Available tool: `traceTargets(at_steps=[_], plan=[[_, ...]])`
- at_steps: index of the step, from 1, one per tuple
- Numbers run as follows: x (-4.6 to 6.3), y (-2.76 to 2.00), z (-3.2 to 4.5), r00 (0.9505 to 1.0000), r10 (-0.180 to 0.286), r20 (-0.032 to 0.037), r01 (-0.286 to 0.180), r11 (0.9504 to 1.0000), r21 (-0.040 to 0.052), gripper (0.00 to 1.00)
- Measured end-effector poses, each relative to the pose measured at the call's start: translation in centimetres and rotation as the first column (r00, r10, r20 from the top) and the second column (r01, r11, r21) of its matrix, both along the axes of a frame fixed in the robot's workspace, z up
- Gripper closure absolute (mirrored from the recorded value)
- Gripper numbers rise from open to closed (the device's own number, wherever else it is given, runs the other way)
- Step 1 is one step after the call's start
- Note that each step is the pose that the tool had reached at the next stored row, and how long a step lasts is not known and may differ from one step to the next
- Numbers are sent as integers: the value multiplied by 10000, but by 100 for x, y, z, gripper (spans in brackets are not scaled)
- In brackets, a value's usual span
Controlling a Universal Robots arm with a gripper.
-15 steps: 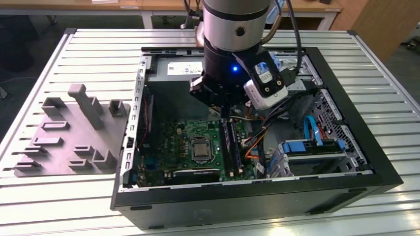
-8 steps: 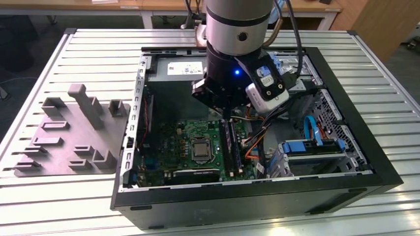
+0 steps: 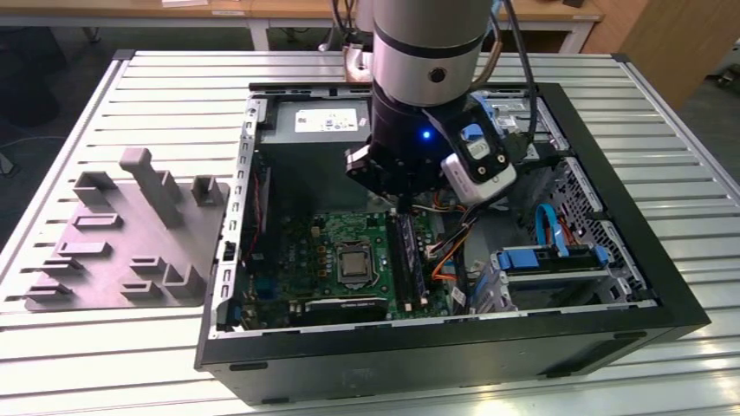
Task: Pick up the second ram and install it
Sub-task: 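Insert the second ram into the second slot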
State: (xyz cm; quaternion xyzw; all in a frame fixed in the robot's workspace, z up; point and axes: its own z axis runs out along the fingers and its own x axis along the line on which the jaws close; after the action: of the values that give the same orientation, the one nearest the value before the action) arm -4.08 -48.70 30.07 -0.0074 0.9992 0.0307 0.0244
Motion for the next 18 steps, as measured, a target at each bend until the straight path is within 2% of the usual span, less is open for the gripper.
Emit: traceTargets(at_steps=[14,18], plan=[[9,0,-243,10000,13,-3,-13,10000,0,89],[9,0,-253,10000,13,-4,-13,10000,-1,89]])
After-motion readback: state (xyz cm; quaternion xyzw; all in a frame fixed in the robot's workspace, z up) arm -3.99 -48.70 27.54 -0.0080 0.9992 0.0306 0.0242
